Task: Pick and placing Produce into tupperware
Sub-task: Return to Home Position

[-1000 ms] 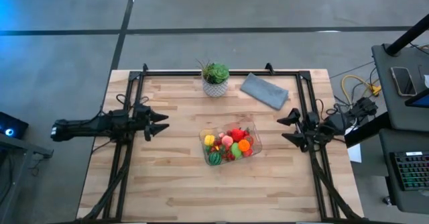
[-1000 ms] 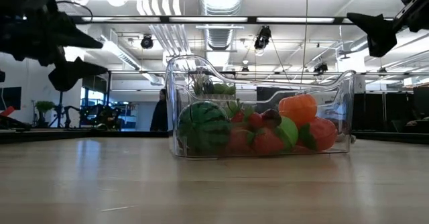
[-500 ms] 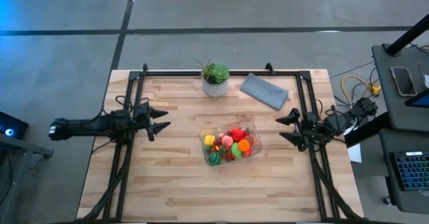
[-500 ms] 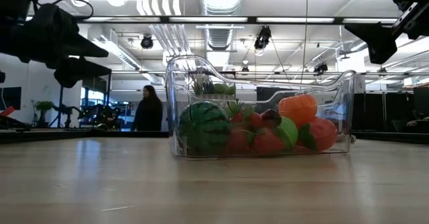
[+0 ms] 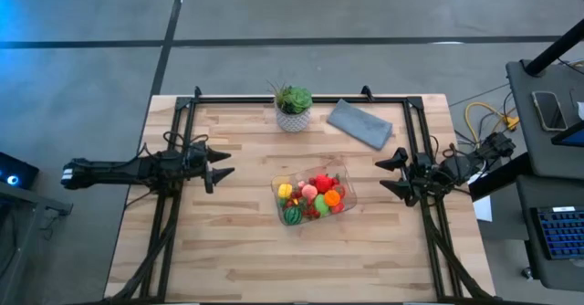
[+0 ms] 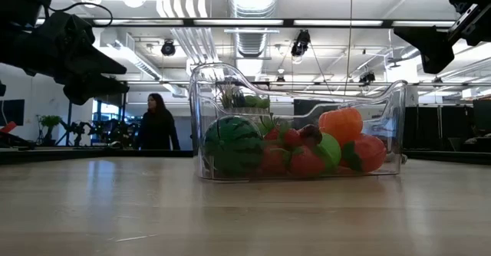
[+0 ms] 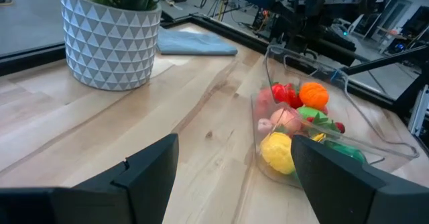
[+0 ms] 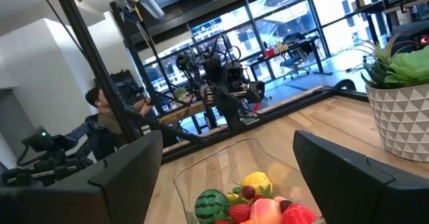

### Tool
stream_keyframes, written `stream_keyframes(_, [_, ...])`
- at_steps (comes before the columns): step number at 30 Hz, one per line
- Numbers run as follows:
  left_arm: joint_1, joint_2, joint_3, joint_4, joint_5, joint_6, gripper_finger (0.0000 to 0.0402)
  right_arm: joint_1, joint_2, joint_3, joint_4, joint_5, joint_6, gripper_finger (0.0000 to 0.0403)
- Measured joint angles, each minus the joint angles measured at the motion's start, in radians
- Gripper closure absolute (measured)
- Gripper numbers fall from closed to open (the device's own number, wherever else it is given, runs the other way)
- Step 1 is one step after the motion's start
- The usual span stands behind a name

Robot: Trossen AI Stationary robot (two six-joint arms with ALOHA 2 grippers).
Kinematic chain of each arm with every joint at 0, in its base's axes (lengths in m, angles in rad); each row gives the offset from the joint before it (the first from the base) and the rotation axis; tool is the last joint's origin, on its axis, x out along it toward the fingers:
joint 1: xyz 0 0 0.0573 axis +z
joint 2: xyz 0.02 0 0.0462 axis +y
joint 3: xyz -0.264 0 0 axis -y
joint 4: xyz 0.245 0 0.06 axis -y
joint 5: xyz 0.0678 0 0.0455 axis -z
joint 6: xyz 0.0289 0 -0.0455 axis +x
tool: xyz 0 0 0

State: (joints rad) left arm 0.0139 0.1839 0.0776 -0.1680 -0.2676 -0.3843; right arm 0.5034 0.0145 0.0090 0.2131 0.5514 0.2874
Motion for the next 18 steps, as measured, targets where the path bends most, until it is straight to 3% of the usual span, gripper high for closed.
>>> stream_keyframes(18, [0.000,0.044,0.000,0.002,0.001,-0.001,0.0127,0.000,0.001,0.000,0.001,0.000,0.000,0.0076])
